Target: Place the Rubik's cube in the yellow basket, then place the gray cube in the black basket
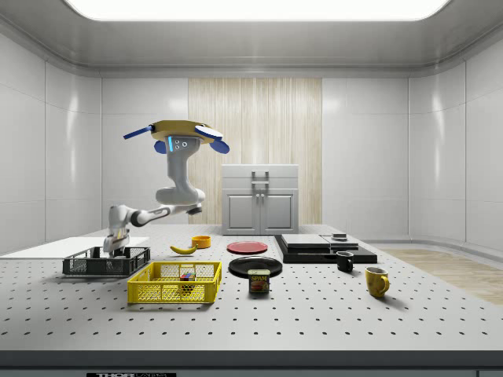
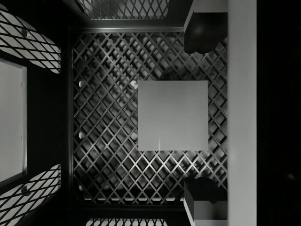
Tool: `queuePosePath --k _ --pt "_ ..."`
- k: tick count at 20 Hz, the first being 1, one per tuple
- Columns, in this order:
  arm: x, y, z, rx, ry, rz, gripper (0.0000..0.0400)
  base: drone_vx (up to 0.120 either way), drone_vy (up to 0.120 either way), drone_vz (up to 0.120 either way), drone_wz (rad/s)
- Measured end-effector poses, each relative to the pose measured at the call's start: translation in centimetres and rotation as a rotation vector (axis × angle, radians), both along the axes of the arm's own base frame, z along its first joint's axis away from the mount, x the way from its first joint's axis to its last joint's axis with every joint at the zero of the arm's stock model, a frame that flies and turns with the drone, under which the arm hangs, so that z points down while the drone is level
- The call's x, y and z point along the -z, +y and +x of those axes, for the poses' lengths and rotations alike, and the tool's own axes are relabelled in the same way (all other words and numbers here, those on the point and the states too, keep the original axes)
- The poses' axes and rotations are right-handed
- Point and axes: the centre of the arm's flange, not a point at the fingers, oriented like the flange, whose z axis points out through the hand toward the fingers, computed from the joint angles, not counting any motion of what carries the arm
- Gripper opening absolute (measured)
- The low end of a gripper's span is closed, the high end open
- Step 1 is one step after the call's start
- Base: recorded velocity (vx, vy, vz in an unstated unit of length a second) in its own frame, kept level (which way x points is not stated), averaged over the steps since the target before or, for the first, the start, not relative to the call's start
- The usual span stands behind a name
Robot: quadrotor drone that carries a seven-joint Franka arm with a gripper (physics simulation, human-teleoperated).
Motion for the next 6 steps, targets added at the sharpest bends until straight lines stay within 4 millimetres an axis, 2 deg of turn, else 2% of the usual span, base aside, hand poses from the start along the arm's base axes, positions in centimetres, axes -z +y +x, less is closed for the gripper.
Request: queuePosePath --k 6 --pt "1.7 0.0 0.0 0.000 0.000 0.000 0.0398 0.000 0.000 0.000 0.000"
